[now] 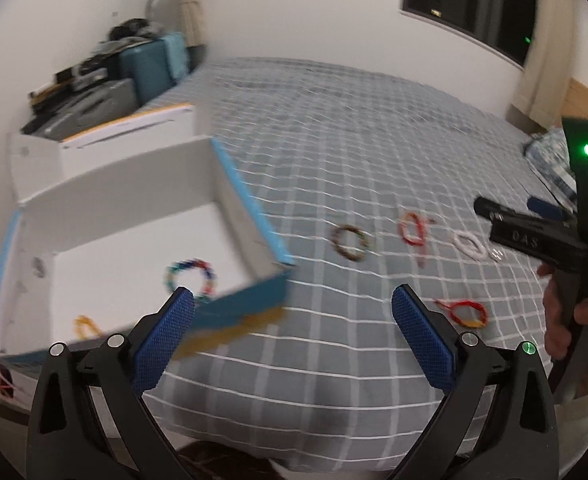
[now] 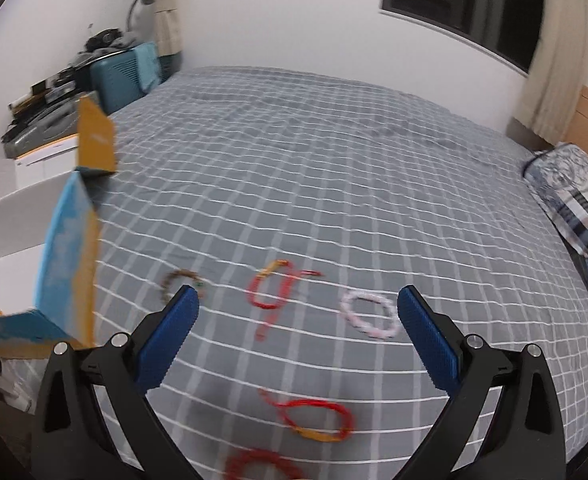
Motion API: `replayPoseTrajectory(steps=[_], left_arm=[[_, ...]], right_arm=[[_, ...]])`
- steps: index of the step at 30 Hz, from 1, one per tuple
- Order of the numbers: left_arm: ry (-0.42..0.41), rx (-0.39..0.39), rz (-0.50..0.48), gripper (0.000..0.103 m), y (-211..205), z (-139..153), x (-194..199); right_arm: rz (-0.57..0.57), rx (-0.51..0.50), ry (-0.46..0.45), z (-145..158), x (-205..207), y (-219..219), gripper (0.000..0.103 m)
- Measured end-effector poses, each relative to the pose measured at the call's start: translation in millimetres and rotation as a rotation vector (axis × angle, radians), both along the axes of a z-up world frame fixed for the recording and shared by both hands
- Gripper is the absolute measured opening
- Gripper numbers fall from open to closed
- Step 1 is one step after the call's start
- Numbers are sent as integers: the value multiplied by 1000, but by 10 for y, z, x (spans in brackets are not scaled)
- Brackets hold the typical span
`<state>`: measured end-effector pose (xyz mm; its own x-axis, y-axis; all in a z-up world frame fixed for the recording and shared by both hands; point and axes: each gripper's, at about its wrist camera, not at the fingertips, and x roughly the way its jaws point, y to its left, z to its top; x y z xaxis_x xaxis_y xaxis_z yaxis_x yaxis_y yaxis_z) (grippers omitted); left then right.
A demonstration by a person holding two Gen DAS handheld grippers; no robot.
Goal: Organize jewelry
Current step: 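Open both tools to drop the bracelets and withdraw toward the bed, then grasp the large red bead bracelet with the left tool while the right tool grasps the pearl cluster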
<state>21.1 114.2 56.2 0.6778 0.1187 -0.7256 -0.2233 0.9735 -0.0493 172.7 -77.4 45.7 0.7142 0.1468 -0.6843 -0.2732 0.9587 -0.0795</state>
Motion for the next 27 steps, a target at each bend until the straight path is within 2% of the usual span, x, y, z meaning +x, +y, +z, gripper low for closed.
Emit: replayPoseTrajectory(steps=[5, 13, 16, 21, 27], left_arm=[[41, -17, -110, 97, -508, -255, 165], [110, -49, -199, 97, -1046, -700, 405], [124, -48, -243, 97, -1147, -827, 470], [151, -47, -243, 97, -1220, -1032, 587], [172, -9, -258, 97, -1340, -1218, 592]], right_arm=[[-61, -9, 25, -199, 161, -444, 96], [-118, 23, 64, -521, 390, -929, 96], [-136, 47, 78, -613, 489, -1092, 96], [-157, 26, 103, -753, 679, -1257, 96], [-184, 23, 184, -1023, 970, -1411, 94]])
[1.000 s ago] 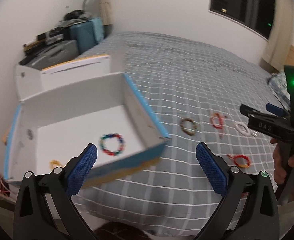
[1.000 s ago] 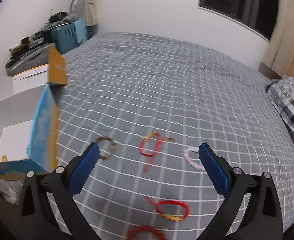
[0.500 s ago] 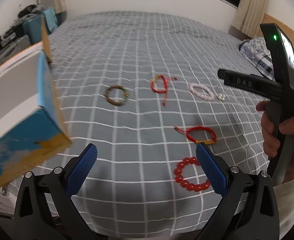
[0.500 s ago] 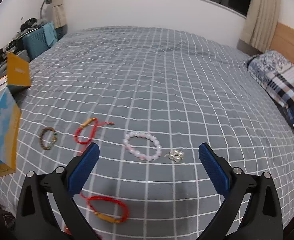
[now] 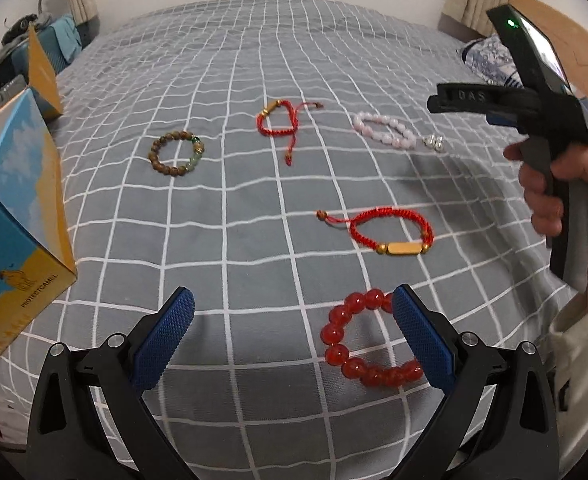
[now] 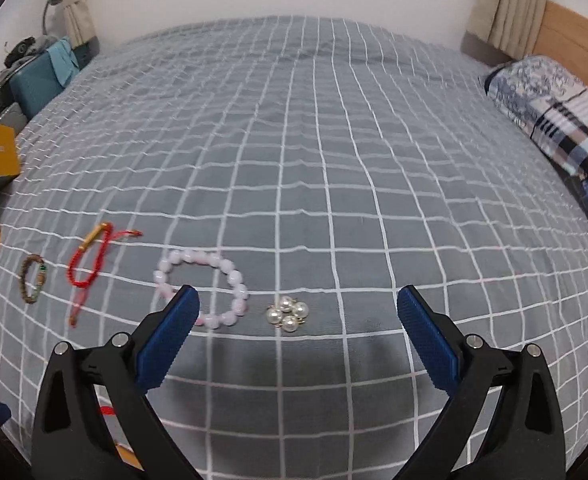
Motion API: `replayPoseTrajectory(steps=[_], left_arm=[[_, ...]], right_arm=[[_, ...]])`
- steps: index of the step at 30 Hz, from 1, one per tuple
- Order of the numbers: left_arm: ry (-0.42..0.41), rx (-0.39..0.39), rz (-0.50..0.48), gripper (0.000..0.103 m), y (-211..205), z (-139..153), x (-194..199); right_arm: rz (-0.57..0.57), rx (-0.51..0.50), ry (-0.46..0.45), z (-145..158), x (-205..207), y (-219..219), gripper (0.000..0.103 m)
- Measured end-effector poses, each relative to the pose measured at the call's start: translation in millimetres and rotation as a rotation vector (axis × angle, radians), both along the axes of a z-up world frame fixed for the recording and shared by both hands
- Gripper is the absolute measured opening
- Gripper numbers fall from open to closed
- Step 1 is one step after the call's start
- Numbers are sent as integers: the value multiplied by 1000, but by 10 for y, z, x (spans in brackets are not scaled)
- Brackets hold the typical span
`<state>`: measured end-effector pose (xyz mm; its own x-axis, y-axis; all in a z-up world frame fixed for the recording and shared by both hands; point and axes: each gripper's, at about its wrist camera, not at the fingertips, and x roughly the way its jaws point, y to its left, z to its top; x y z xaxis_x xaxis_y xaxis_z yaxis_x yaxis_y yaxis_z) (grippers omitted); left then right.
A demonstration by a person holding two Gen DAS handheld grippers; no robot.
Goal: Organize jewelry
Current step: 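Grasp the large red bead bracelet with the left tool while the right tool grasps the pearl cluster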
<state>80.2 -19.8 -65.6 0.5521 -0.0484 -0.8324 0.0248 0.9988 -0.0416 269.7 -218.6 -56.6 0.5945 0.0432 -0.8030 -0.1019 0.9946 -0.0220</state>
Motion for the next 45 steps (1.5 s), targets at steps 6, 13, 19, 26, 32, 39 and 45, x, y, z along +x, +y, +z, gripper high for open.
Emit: replayPoseTrajectory(steps=[6, 13, 19, 26, 32, 39, 45], left_arm=[[25, 2, 1, 96, -7, -166, 28], [68, -6, 0, 77, 23, -295, 55], [74, -6, -17, 68, -22, -317, 34], [82, 6, -38, 52, -71, -355, 19], [87, 3, -38, 34, -54, -338, 2], [84, 10, -40, 16, -49, -326, -25], [81, -14, -27, 16, -16, -303, -26]], right_arm=[[-28, 13, 58, -192, 113, -65, 79], [-34, 18, 106, -318, 157, -100, 59], [-30, 40, 127, -365, 177, -88, 47], [-26, 65, 141, -395, 186, -75, 37], [-30, 97, 158, -425, 187, -73, 29], [-47, 107, 185, -509, 209, -82, 23], [-84, 110, 172, -456, 183, -135, 23]])
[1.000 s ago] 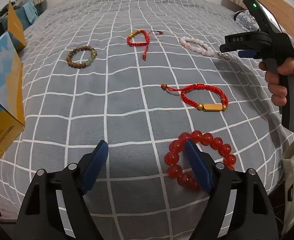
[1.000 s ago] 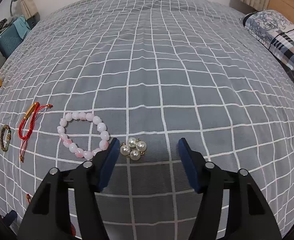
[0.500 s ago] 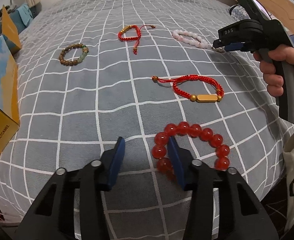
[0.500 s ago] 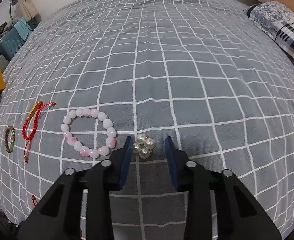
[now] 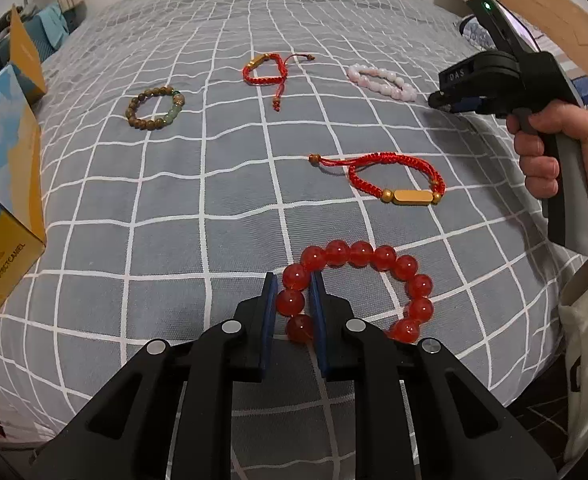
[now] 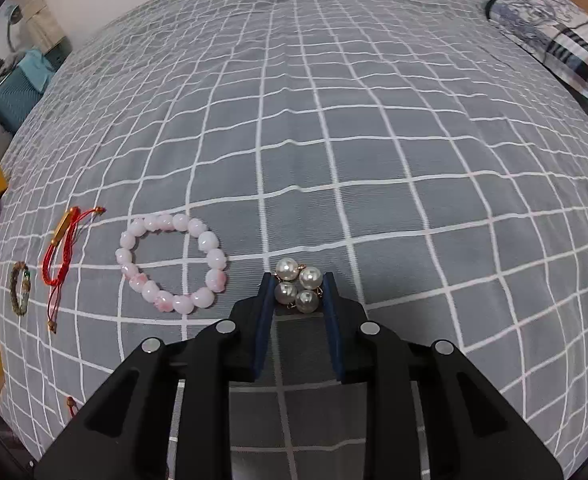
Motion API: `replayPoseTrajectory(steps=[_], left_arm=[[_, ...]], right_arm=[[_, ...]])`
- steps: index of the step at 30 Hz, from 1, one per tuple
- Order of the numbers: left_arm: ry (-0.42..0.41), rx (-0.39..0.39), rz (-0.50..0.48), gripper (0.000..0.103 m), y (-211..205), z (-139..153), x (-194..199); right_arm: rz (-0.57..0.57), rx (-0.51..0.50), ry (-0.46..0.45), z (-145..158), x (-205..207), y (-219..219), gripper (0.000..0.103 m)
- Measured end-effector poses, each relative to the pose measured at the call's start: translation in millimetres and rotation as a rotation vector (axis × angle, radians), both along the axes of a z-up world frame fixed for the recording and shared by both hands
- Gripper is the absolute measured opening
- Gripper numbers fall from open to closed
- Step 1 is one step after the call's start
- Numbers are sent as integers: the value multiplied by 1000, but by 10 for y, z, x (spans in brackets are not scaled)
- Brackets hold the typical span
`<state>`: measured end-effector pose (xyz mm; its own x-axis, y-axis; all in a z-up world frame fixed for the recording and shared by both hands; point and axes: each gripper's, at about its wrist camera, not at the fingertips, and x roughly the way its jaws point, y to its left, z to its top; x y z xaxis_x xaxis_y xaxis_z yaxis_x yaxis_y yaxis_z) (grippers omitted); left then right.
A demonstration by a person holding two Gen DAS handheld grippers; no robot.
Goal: Organize jewelry
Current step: 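Grasp the large red bead bracelet with the left tool while the right tool grasps the pearl cluster, then carry the red bracelet and pearl cluster over the white box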
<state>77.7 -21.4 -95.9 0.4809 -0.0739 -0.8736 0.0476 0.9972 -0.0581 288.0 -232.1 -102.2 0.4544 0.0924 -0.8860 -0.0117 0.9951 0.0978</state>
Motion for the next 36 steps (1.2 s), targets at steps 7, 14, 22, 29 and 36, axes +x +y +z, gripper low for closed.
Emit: replayPoseTrajectory(steps=[7, 14, 22, 29, 36], left_arm=[[-8, -16, 7, 16, 22, 38, -30], [-19, -30, 11, 15, 32, 80, -44], [-40, -52, 17, 15, 44, 155, -67], [-56, -57, 19, 14, 64, 233, -86], [-81, -67, 16, 13, 68, 348, -131]], right_arm=[[-14, -2, -21, 87, -81, -45, 10], [-13, -22, -37, 122, -108, -18, 11], [-18, -29, -83, 268, -180, -11, 11], [-16, -62, -124, 370, -233, 32, 11], [-16, -69, -136, 401, -256, 45, 11]])
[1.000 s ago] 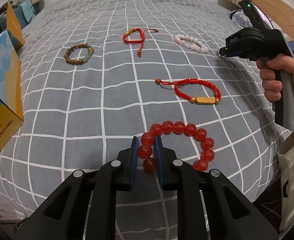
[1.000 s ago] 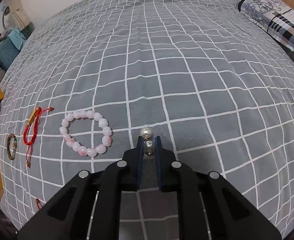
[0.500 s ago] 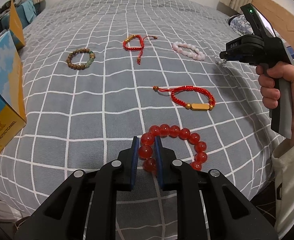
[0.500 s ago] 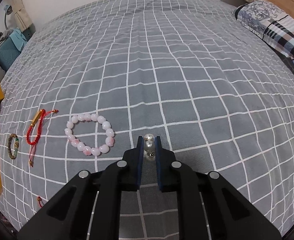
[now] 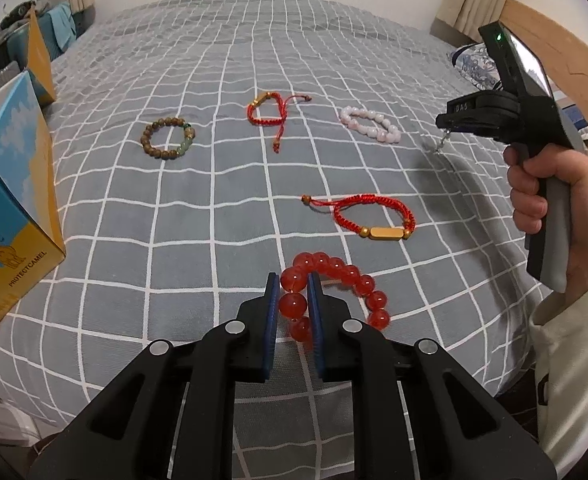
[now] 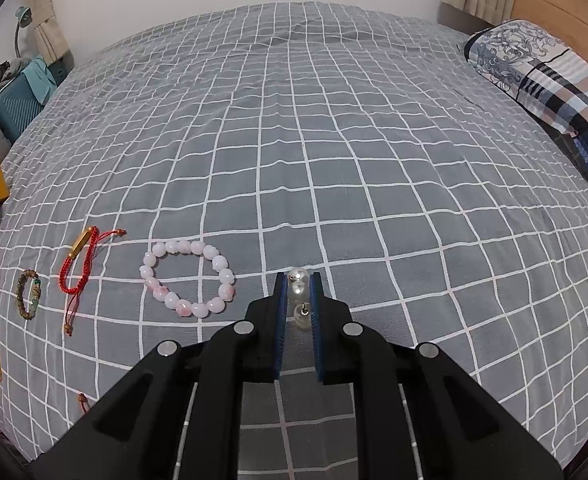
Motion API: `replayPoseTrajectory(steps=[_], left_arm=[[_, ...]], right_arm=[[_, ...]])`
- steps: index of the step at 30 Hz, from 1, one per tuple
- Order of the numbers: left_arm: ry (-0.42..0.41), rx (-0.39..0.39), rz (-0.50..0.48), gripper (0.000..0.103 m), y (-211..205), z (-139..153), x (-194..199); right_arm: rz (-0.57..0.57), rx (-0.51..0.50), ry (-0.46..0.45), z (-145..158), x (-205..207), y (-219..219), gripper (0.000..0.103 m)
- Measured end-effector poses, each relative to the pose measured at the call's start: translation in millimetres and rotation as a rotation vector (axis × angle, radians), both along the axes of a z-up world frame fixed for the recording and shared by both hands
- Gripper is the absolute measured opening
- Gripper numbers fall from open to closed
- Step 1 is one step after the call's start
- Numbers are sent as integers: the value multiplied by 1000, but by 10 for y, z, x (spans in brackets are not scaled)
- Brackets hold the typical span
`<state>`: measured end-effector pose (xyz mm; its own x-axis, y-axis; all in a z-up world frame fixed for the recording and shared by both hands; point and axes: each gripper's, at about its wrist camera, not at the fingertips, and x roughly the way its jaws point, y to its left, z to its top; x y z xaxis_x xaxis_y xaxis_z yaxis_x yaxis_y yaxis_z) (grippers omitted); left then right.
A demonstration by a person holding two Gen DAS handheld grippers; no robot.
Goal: Organize jewelry
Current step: 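Carry the red bracelet and pearl cluster over the white box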
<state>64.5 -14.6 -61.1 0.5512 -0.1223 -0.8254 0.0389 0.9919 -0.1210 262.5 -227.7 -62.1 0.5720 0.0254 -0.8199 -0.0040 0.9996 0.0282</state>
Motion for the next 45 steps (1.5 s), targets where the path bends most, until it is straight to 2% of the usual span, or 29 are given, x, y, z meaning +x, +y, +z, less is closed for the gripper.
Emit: replayPoseTrajectory(steps=[15, 26, 36, 45], left_arm=[[-48, 17, 65, 13, 125, 316, -21], [-85, 30, 111, 13, 352, 643, -83], [-139, 64, 172, 13, 655, 1113, -103], [-184, 109, 248, 13, 1067, 1559, -62]], right_arm=[[12, -37, -28, 194, -178, 157, 11], [44, -11, -52, 564, -395, 402, 11], [98, 1, -82, 931, -590, 856, 11], [183, 5, -128, 1332, -793, 1515, 11]])
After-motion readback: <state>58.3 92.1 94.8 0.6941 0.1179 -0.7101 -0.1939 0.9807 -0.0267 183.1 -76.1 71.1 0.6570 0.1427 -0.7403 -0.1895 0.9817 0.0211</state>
